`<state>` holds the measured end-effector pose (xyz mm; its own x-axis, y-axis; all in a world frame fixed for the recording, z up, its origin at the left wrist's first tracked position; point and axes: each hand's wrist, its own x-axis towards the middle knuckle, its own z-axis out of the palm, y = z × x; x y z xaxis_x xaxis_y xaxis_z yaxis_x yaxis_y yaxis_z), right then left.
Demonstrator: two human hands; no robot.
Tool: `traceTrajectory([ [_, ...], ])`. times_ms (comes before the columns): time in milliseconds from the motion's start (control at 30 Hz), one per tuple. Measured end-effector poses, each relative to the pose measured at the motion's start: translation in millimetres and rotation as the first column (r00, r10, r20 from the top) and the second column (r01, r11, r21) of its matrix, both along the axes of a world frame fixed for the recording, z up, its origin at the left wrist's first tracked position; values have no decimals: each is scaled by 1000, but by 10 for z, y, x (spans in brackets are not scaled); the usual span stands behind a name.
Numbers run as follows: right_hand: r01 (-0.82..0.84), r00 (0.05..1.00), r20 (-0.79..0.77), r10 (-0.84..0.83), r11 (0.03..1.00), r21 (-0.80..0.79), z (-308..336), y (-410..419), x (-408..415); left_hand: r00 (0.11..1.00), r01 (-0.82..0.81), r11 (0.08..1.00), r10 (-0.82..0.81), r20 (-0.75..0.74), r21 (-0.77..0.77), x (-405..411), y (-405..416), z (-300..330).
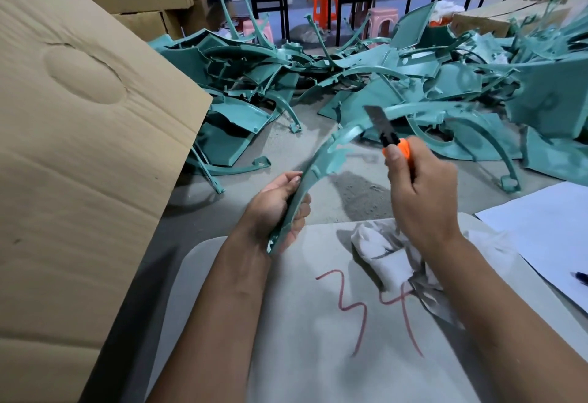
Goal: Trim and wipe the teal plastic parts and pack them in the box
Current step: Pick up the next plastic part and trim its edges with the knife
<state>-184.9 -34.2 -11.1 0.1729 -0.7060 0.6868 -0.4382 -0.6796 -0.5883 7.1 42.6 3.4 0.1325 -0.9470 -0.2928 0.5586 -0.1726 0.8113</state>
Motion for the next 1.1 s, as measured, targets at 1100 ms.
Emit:
traceTrajectory([
  [1100, 154, 821, -556, -130, 988, -3, 71, 197, 171, 981, 195, 974, -192, 40, -112, -172, 69, -53],
])
